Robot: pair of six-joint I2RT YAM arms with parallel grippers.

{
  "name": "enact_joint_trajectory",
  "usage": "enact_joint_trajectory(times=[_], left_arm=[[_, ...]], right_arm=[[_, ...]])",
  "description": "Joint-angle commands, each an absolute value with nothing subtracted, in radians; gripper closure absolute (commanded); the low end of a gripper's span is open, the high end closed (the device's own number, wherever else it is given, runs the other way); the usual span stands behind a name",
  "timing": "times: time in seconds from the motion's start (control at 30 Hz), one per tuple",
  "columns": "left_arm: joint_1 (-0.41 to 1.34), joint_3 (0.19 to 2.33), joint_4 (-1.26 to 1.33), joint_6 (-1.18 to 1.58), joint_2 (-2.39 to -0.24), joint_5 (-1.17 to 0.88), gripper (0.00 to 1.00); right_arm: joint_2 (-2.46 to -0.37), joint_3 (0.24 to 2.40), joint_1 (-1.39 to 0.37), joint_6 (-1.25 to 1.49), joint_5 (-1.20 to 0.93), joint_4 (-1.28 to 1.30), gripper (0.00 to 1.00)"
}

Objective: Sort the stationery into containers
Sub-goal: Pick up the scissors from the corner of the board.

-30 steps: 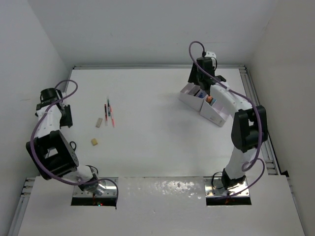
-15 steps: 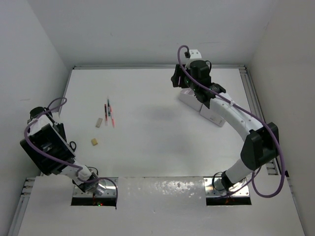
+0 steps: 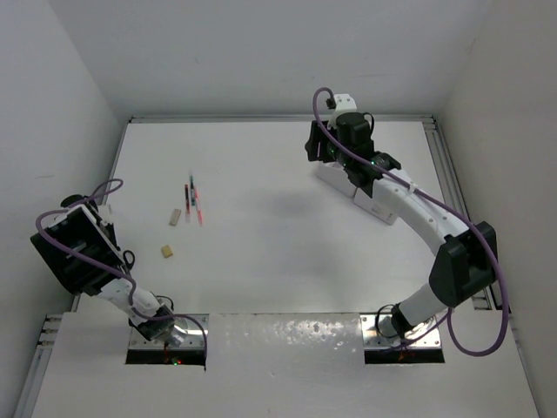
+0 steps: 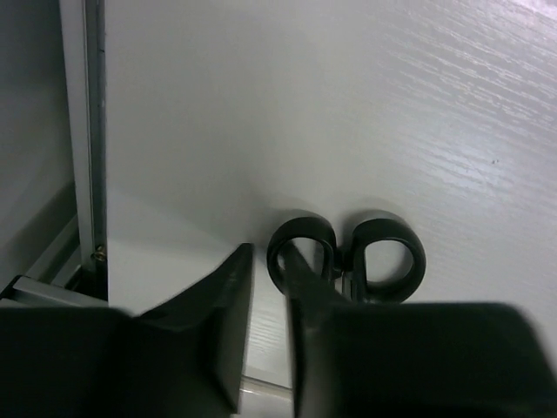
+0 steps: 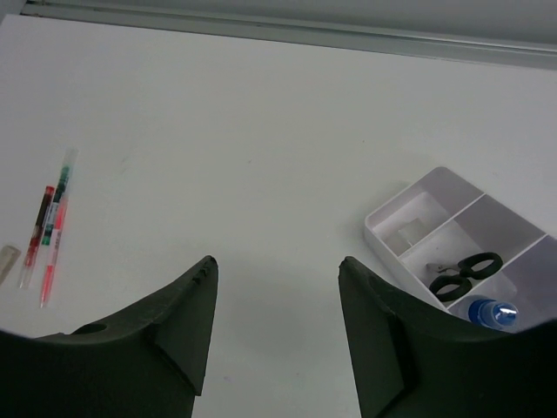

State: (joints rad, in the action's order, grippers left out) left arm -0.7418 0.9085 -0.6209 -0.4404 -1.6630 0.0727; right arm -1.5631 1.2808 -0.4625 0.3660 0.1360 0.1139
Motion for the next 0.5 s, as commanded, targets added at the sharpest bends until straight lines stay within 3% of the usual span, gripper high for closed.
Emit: enact_joint_trajectory(times=[0.0, 0.03, 0.07, 0.33, 0.47], left_arm=[[-0.762, 0.887, -0.555, -0.446, -1.697, 0.075, 0.85], [-0.765, 0.878, -0.551, -0.449, -1.701, 0.077, 0.98], [-0.768, 0.871, -0.543, -0.449, -1.706, 0.077, 1.00], [-0.764, 0.966, -0.612, -0.442, -1.616, -0.020, 1.00], [-0.710, 1.129, -0.707, -0.454, -1.516, -0.058, 1.00]], right_arm=[[-1.503, 1.269, -0.469, 0.345, 0.170, 0.078, 0.43], [-1.500, 1.267, -0.471, 0.344, 0.173, 0.078, 0.43], [-1.493, 1.267, -0.471, 0.344, 0.179, 0.078, 0.43], [-1.479, 1.279, -0.523, 0.275, 0.183, 0.084, 0.42], [-1.496, 1.301, -0.551, 0.261, 0.007, 0.081, 0.39]])
